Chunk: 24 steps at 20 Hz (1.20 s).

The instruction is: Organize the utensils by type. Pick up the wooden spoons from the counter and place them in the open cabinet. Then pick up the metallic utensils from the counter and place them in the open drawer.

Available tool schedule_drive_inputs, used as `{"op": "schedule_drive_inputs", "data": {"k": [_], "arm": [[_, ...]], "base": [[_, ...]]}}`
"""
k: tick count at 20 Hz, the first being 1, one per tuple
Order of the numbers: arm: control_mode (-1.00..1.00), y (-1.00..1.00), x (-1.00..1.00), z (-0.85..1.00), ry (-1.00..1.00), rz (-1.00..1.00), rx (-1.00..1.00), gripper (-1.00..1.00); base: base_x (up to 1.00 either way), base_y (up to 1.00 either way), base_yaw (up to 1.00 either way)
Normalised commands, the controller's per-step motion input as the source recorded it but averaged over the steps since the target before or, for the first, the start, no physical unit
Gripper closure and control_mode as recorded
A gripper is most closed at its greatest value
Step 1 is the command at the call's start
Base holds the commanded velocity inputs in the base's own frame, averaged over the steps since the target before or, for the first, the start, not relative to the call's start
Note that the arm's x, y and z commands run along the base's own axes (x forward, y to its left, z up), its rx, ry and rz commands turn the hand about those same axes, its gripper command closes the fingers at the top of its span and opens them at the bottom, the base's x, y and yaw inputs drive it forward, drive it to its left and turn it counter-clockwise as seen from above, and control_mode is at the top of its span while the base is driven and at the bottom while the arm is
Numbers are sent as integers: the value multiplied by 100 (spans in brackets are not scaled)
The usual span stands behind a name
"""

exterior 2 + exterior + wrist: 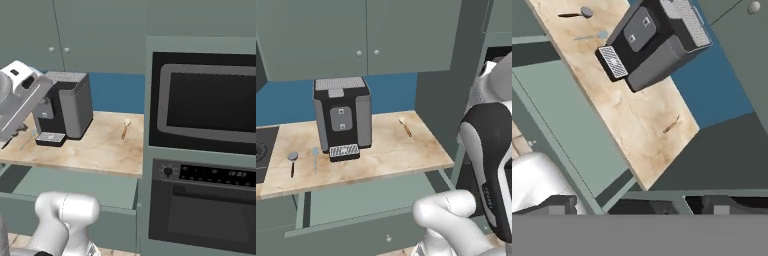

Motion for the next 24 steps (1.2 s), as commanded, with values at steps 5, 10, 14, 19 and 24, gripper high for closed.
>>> {"op": "schedule_drive_inputs", "data": {"k": [5, 10, 14, 19, 24], "arm": [[-100, -15, 0, -40, 0, -16, 17, -100], [-100, 0, 17, -54, 0, -35, 18, -100], [-100, -9, 32, -40, 0, -25, 6, -100], [-100, -8, 53, -24, 4, -20, 8, -100], [-100, -10, 52, -22, 4, -1, 14, -100]], "base": [[0, 0, 0], [0, 0, 0], [0, 0, 0], [0, 0, 0], [0, 0, 0]]}}
